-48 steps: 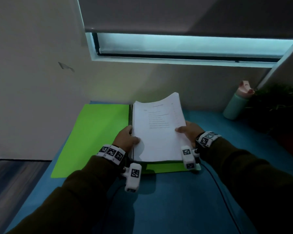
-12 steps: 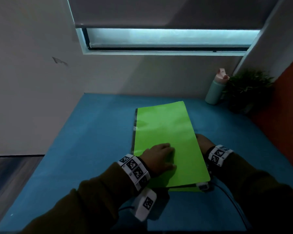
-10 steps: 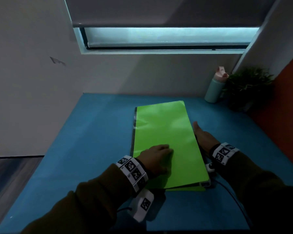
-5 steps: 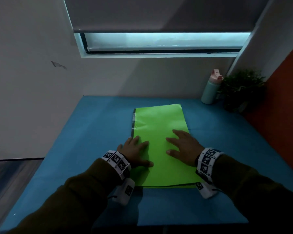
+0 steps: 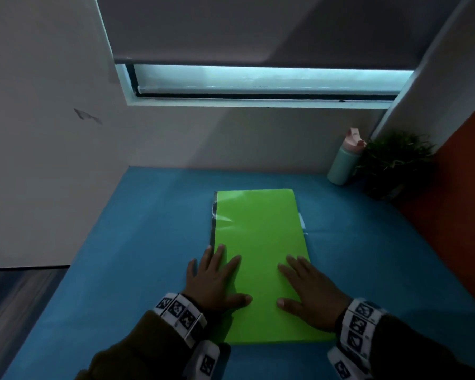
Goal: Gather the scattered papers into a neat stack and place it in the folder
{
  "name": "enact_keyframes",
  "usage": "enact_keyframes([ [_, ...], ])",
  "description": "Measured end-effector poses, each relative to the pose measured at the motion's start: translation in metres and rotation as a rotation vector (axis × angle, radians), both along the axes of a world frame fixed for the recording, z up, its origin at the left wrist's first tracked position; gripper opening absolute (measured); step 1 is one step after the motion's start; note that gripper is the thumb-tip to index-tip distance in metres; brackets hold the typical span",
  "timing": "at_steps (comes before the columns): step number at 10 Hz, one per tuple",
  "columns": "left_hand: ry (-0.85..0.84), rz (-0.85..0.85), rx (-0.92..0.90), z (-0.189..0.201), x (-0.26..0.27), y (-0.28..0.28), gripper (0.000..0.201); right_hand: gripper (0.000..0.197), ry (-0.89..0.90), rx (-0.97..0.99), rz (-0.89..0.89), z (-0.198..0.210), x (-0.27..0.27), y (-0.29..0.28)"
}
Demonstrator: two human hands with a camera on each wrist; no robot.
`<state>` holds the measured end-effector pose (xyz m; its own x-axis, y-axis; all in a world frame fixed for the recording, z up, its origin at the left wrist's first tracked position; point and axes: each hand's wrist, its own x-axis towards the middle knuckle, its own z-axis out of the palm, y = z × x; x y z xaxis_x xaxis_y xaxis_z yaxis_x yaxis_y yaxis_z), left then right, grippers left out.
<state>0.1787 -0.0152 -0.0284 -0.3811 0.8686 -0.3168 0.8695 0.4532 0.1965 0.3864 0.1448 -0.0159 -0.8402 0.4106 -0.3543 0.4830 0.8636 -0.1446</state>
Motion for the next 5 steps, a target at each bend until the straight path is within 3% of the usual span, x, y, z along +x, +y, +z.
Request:
enact_keyframes([
  [2, -0.051, 0.025, -0.014, 0.007, 0.001, -0.001, 0.115, 0.094, -0.001, -0.05, -0.099, 0.006, -0.003, -0.005],
  [3, -0.075, 0.001, -0.101, 0.017, 0.002, 0.002, 0.119, 0.095, -0.052, -0.099, -0.131, 0.007, -0.005, -0.005],
  [4, -0.078, -0.013, -0.068, 0.022, -0.005, 0.006, 0.117, 0.094, -0.019, 0.053, -0.094, 0.009, -0.014, 0.002],
  [5, 0.044, 0.062, 0.064, -0.001, -0.011, 0.003, 0.082, 0.037, 0.114, 0.07, -0.195, -0.015, -0.016, 0.017],
])
